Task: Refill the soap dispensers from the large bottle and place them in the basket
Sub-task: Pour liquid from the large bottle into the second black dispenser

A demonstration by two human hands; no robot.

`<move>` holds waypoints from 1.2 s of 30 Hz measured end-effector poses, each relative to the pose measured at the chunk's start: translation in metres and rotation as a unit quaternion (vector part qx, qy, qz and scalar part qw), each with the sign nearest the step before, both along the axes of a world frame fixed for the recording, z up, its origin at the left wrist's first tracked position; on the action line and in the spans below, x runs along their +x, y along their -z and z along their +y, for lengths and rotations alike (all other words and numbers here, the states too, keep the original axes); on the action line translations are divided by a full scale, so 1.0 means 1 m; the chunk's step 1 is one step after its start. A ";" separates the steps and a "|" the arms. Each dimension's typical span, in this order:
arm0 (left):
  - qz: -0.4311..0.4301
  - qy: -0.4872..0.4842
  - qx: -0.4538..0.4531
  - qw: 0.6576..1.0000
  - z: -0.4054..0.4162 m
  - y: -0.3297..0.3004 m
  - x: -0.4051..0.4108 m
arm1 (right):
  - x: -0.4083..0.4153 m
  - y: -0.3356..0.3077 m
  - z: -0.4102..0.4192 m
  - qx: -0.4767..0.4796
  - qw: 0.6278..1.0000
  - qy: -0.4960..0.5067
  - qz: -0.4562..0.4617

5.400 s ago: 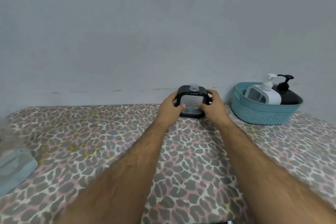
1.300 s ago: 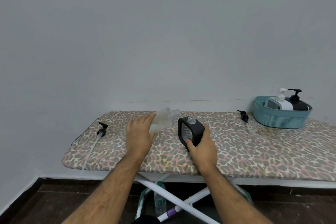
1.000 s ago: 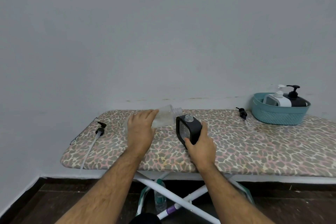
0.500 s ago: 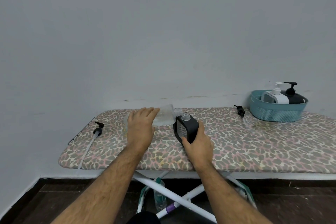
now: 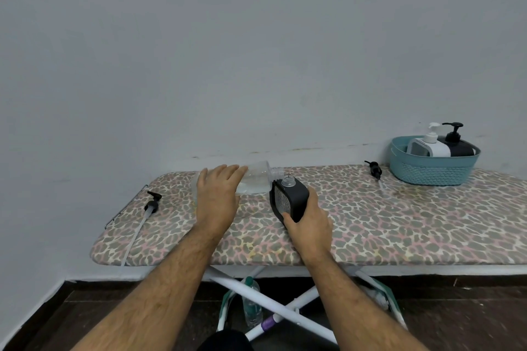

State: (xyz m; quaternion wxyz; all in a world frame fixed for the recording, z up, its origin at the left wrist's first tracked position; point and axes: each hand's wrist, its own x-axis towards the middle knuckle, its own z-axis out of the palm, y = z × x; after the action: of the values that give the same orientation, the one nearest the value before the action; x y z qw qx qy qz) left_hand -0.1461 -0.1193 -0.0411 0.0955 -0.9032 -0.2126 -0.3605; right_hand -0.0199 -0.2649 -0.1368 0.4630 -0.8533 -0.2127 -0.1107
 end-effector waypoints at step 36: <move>0.023 -0.019 0.025 0.999 0.004 -0.007 0.006 | -0.003 -0.005 -0.005 0.013 1.000 -0.005 -0.008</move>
State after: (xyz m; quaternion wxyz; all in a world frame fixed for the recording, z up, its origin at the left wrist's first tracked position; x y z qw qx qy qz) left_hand -0.1404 -0.1149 -0.0337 0.1297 -0.9045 -0.2185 -0.3426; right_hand -0.0229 -0.2695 -0.1318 0.4728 -0.8453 -0.2189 -0.1183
